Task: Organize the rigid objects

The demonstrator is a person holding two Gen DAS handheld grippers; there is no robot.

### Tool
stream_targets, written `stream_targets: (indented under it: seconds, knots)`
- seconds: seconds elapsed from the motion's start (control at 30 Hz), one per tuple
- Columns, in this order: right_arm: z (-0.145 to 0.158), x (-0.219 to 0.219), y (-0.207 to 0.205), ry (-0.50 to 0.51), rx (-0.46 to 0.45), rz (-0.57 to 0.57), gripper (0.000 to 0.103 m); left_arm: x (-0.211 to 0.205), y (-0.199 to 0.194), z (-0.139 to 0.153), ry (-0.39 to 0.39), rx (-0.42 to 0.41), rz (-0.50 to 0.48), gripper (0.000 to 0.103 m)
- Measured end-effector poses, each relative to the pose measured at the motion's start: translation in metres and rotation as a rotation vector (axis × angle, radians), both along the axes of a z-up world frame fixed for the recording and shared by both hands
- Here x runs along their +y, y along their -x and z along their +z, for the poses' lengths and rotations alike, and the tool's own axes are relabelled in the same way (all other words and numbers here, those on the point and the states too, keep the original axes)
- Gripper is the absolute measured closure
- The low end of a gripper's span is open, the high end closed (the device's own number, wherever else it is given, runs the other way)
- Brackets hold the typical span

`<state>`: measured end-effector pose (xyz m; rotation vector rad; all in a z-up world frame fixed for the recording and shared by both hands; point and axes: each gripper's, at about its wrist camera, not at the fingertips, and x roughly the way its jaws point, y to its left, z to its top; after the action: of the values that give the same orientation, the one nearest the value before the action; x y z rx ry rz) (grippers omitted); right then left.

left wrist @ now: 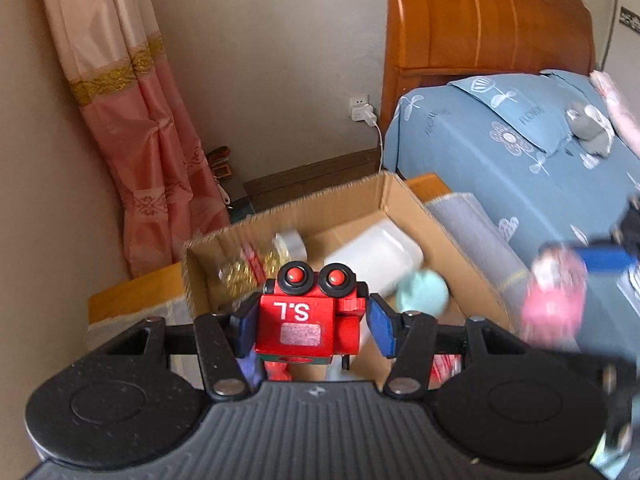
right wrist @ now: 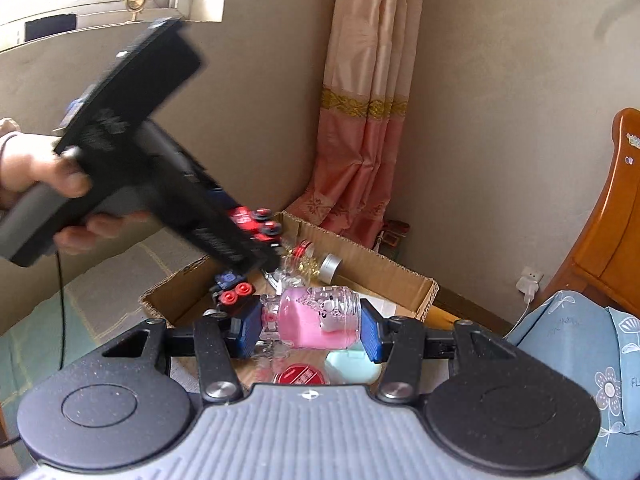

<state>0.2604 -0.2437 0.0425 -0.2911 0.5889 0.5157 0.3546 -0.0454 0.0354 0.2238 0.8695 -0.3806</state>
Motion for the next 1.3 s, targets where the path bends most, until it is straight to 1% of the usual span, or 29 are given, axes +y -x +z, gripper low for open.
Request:
stream_targets:
  seconds: [0.2,0.3,0.33,0.37,0.4,0.47,0.57,0.67,0.7,0.77,0.9,1.0,1.1,1.13,1.17,1.2,1.23,1.27,1.3]
  knots:
    - [-0.007,-0.001,-0.020,0.007,0.017,-0.006,0.048,-0.027,-0.046,-0.011,0.003,0.016,0.018,0.048]
    - [-0.011,-0.003,-0.028,0.007,0.031,-0.012,0.048,-0.038,-0.065,-0.017,0.035,0.024,0.036,0.046]
    - [-0.013,-0.004,-0.031,0.007,0.036,-0.015,0.048,-0.040,-0.071,-0.019,0.051,0.034,0.037,0.031]
    - [-0.014,-0.006,-0.036,0.005,0.041,-0.018,0.048,-0.043,-0.076,-0.021,0.060,0.040,0.043,0.019]
    - [-0.016,-0.007,-0.039,0.002,0.046,-0.020,0.048,-0.044,-0.077,-0.021,0.064,0.022,0.058,0.017]
    - [-0.017,-0.007,-0.043,-0.001,0.052,-0.022,0.048,-0.046,-0.076,-0.021,0.058,-0.014,0.079,0.017]
    - [-0.018,-0.008,-0.047,-0.006,0.052,-0.020,0.048,-0.043,-0.072,-0.020,0.062,-0.006,0.054,0.016]
    - [-0.016,-0.009,-0.052,-0.015,0.049,-0.021,0.048,-0.037,-0.065,-0.017,0.031,-0.016,0.048,0.016]
    - [-0.016,-0.008,-0.054,-0.020,0.050,-0.022,0.048,-0.032,-0.060,-0.015,0.029,-0.022,0.046,0.015]
    - [-0.015,-0.006,-0.060,-0.020,0.054,-0.023,0.048,-0.023,-0.054,-0.011,0.025,-0.025,0.058,0.008]
    - [-0.019,0.003,-0.070,-0.008,0.073,-0.025,0.048,-0.002,-0.040,-0.005,0.020,-0.027,0.078,0.008]
    - [-0.024,0.010,-0.074,-0.008,0.094,-0.030,0.048,0.010,-0.027,-0.001,-0.003,-0.050,0.092,0.008]
    - [-0.030,0.017,-0.078,0.008,0.115,-0.038,0.047,0.022,-0.014,0.001,-0.009,-0.067,0.106,0.007]
    - [-0.030,0.019,-0.078,0.014,0.116,-0.045,0.044,0.026,-0.010,0.002,-0.010,-0.071,0.110,0.006]
    - [-0.031,0.020,-0.078,0.018,0.115,-0.054,0.031,0.030,-0.005,0.002,-0.011,-0.074,0.113,0.006]
    - [-0.031,0.021,-0.077,0.020,0.115,-0.066,0.022,0.034,-0.001,0.003,-0.009,-0.081,0.115,0.006]
    - [-0.030,0.021,-0.074,0.016,0.106,-0.078,0.009,0.037,0.005,0.004,-0.007,-0.090,0.119,0.006]
    - [-0.028,0.023,-0.071,0.012,0.094,-0.087,0.005,0.040,0.010,0.005,-0.006,-0.099,0.122,0.006]
    - [-0.026,0.023,-0.069,0.009,0.093,-0.094,0.004,0.042,0.015,0.006,-0.002,-0.105,0.123,0.006]
